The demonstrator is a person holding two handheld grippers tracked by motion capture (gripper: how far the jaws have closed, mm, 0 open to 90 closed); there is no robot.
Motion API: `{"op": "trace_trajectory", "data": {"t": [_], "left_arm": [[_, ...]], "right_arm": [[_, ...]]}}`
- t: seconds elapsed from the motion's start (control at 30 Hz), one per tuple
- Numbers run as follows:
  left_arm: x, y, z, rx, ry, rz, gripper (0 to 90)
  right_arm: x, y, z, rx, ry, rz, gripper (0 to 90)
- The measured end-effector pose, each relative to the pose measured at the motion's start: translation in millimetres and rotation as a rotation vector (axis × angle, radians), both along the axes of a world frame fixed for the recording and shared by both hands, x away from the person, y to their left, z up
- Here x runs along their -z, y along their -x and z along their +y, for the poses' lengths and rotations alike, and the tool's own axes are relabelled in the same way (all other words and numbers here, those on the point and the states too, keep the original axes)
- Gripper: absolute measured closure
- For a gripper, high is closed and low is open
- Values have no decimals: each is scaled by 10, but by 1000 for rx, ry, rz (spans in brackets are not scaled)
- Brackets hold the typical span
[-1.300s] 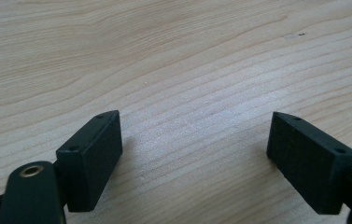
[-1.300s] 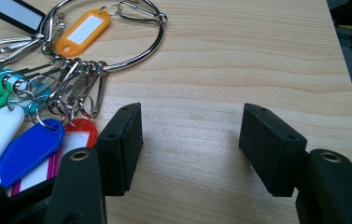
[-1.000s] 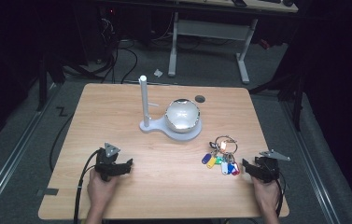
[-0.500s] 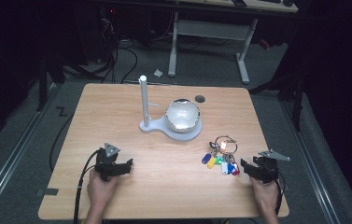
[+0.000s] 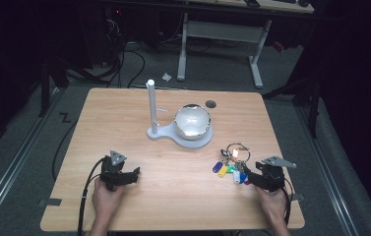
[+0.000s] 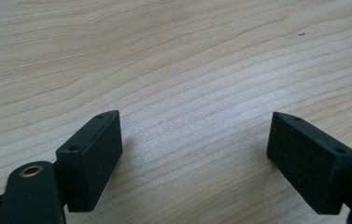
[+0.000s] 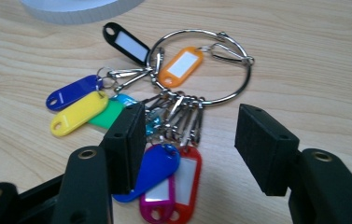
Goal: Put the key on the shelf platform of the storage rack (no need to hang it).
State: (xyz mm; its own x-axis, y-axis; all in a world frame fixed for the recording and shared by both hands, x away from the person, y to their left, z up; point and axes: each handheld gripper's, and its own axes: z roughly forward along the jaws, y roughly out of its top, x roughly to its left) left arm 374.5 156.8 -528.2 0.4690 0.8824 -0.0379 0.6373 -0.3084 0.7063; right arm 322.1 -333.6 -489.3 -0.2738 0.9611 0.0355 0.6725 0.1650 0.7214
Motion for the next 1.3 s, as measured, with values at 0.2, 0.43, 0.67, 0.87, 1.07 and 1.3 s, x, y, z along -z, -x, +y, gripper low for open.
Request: {"op": "trace_trajectory", "data": {"t": [0.2,0.43,0.67,0.87,1.07,1.3], "left_arm": [[0,0,0,0,0,0,186],[0,0,0,0,0,0,186],[0,0,0,0,0,0,186],[0,0,0,0,0,0,186],[0,0,0,0,0,0,186],[0,0,0,0,1,1,185]], "right_arm": [[8,-29,86,-26,0,4,439],[20,-107,205,-53,9,8,431],[107,-220,300,-53,47,37,413],[184,-258,278,-29,66,50,418],[205,-284,242,-31,20,56,501],[219,-307,207,-41,18,76,676]]}}
